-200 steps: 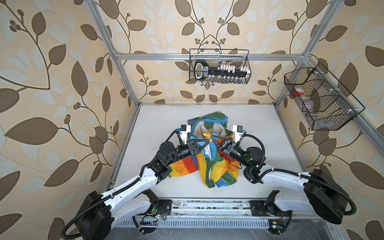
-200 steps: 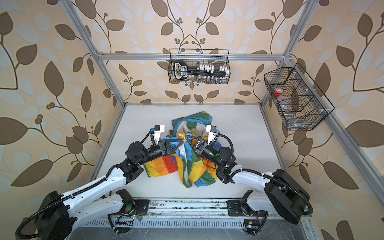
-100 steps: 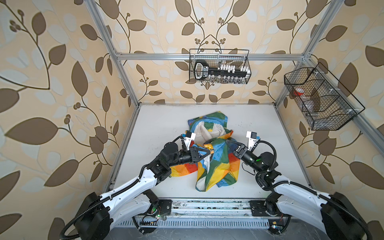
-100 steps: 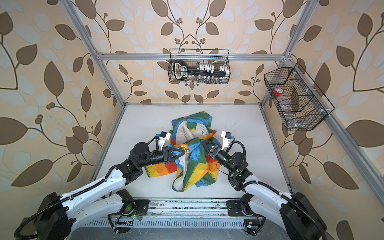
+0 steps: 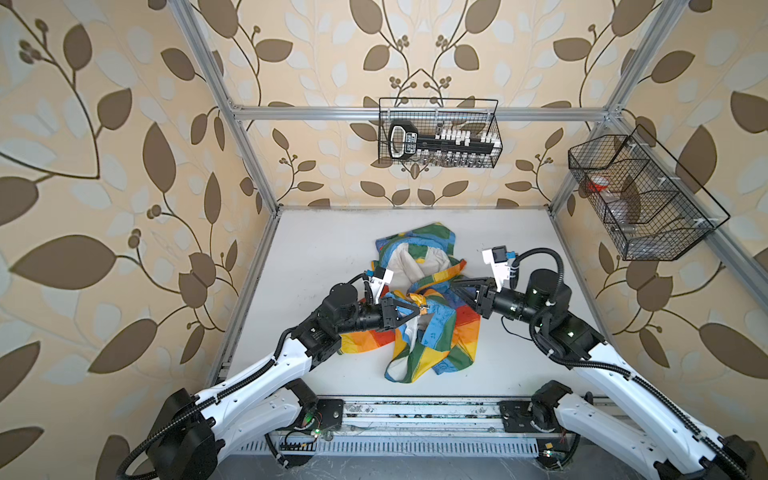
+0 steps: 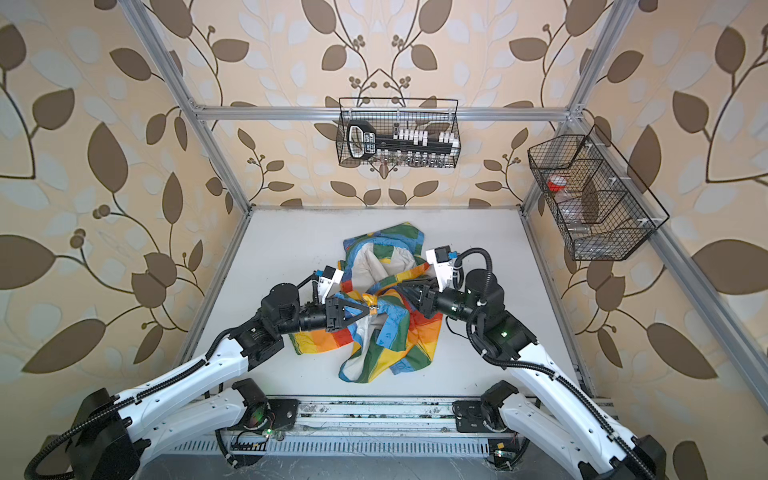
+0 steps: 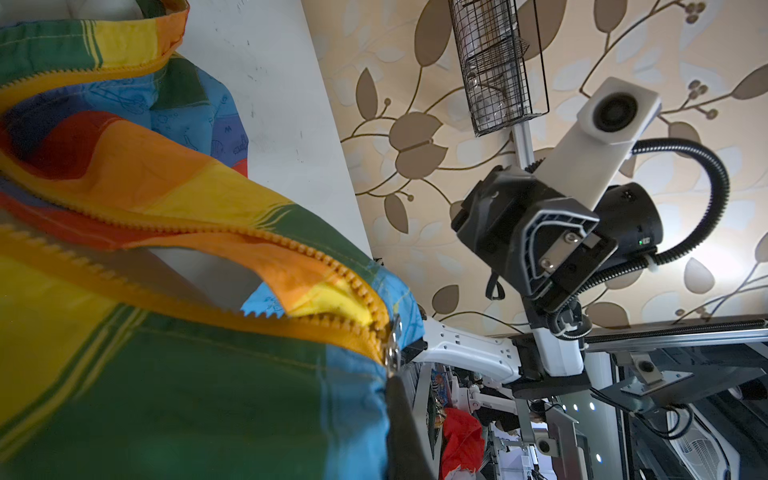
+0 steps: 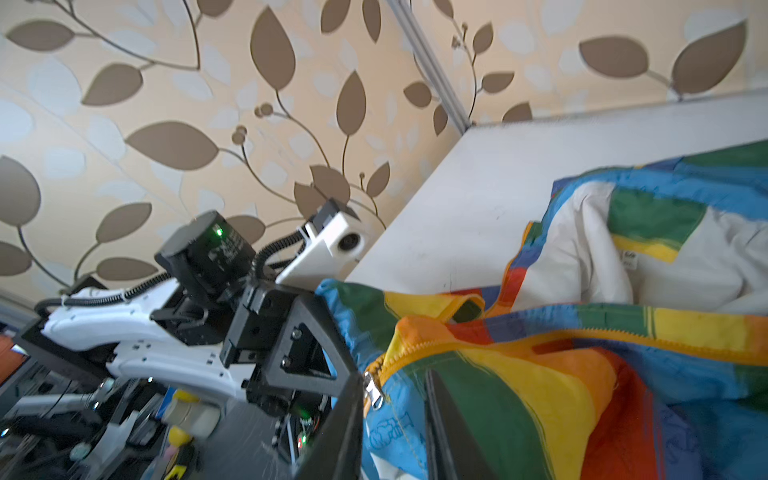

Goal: Zip up the jacket
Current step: 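Release the right gripper and move it to the zipper pull near the left gripper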

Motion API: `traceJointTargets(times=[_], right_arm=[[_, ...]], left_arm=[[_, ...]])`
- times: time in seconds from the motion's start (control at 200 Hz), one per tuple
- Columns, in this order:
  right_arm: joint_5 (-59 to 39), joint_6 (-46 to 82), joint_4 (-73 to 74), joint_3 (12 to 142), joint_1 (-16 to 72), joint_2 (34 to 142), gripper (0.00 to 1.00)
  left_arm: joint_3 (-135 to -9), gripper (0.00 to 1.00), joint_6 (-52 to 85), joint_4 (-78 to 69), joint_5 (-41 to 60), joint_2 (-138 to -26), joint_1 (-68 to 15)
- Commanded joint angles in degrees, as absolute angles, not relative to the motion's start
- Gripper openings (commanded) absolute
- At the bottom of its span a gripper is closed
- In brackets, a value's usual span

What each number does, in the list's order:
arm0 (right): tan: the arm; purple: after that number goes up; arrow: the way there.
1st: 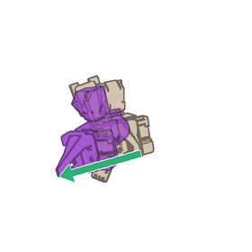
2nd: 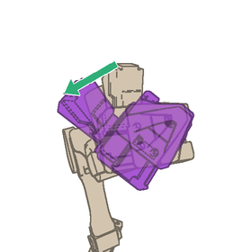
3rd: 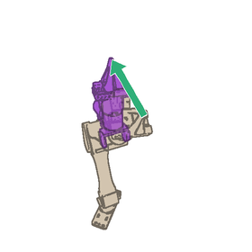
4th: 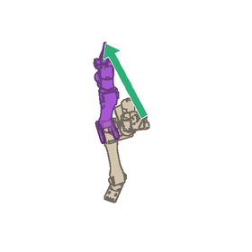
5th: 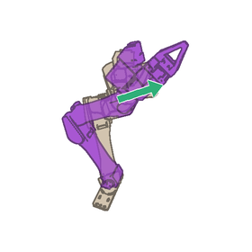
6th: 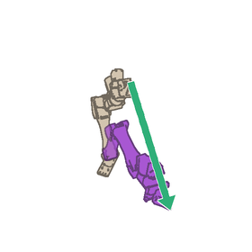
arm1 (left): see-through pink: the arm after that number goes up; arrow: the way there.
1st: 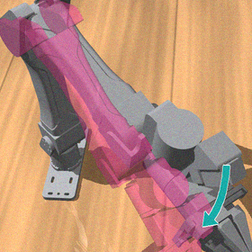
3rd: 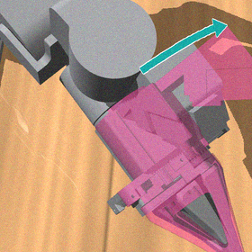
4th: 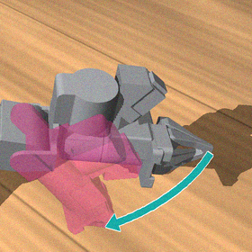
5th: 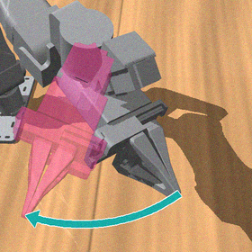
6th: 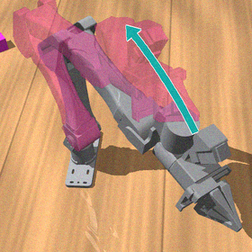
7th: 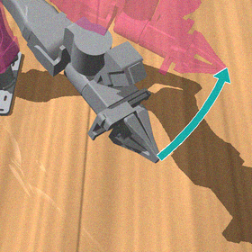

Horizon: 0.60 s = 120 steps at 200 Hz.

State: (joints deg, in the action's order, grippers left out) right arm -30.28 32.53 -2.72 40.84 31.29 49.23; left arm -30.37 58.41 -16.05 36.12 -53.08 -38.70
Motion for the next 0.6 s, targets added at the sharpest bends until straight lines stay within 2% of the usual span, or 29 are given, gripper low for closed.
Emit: traceJointTargets(times=[0.0, 0.25, 0.595], right_arm=[[-35.15, 33.18, -5.32, 43.25, 34.91, 48.87, 0.26], [-35.82, 39.66, -1.57, 44.03, 39.12, 51.47, 0.28], [-35.72, 44.19, 1.39, 39.63, 39.25, 54.35, 0.29]], left_arm=[[-32.61, 0.0, 56.51, -16.3, 37.62, -51.09, -38.88], [-32.74, 0.0, 56.51, -16.52, 37.35, -50.9, -38.85], [-32.77, 0.0, 56.89, -17.57, 37.27, -50.56, -38.9]])
